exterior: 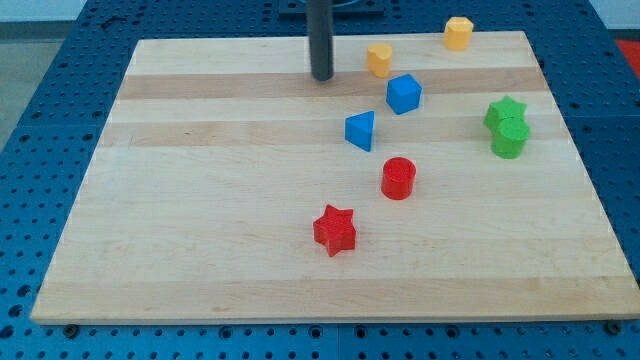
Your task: Push the yellow heart to the blue cube
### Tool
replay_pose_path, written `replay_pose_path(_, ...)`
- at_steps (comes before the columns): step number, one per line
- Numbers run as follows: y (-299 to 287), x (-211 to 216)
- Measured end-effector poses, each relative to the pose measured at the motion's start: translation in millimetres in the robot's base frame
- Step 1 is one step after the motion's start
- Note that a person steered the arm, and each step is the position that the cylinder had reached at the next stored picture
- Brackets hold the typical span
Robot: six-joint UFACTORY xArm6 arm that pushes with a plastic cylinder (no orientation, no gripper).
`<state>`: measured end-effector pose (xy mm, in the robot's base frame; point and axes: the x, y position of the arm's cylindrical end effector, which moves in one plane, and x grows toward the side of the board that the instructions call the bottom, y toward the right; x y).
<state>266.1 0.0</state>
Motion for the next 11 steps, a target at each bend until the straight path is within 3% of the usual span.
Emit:
replay_pose_path(3,75.9,-49.3)
replay_pose_path(5,93.3,4.7)
replay_pose_path(8,153.9,-24.4)
replay_pose_path(11,159.5,40.3)
